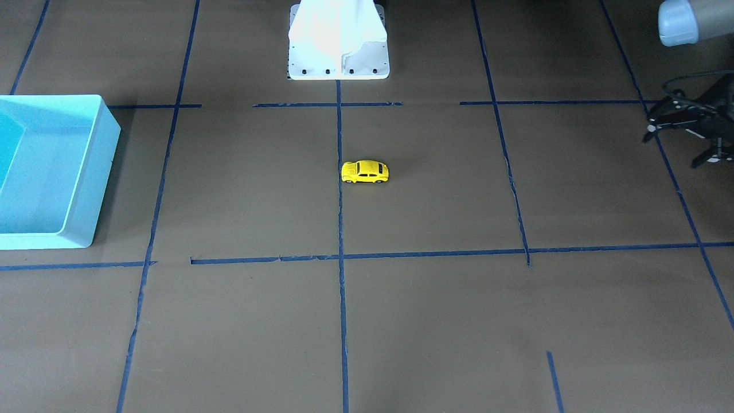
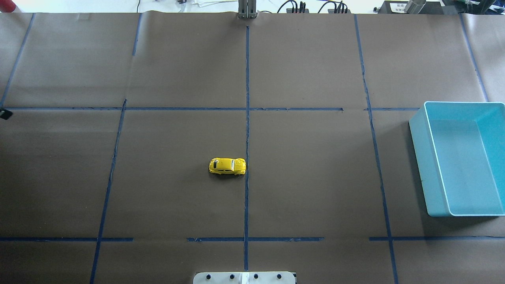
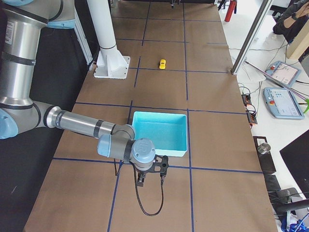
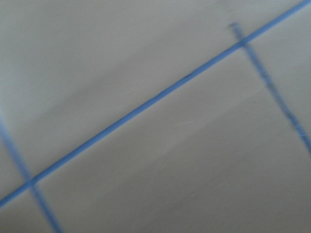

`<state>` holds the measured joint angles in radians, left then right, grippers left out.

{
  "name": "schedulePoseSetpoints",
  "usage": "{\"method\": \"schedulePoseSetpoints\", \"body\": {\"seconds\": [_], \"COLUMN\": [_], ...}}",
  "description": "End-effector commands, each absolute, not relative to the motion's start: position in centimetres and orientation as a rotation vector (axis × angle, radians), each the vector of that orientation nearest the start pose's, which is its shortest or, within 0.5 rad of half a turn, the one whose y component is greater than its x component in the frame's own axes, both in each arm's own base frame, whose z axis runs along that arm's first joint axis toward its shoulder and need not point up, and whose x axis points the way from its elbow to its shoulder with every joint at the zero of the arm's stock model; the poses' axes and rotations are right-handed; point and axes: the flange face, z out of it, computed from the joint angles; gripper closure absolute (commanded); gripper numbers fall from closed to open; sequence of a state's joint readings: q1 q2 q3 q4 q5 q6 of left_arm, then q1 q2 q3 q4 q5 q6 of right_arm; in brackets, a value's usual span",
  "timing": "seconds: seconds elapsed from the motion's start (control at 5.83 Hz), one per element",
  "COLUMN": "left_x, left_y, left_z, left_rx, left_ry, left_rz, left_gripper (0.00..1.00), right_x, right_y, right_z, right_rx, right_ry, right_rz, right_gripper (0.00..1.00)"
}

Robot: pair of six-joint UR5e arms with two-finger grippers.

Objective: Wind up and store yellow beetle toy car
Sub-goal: 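Move the left gripper down over the yellow beetle toy car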

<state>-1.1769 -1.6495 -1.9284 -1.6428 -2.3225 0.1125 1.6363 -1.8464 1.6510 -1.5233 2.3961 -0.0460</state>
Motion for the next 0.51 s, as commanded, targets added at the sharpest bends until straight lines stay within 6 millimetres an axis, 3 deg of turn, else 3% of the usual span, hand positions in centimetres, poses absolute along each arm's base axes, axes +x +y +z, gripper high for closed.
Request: {"method": "schedulePoseSetpoints", "body": {"seconds": [0.0, 0.17, 0.34], "left_x": [25.7, 34.0, 36.6], "left_y": [-49.8, -48.4, -48.2], "left_z": [34.2, 29.0, 25.6], "left_rx": [0.495, 0.5, 0.44], "left_ry": [0.822, 0.821, 0.811], "left_rz": [0.897, 1.019, 1.04], "left_gripper": [0.0, 0.0, 0.0], "right_x": [8.7, 8.7, 8.7], "right_y": [-35.3, -35.3, -35.3], "right_z": [72.9, 73.2, 73.2], "right_rx": [-0.088, -0.094, -0.094], "right_ry": [-0.831, -0.831, -0.831], "right_rz": [0.09, 0.089, 0.092], "right_gripper": [0.0, 0.0, 0.0]}}
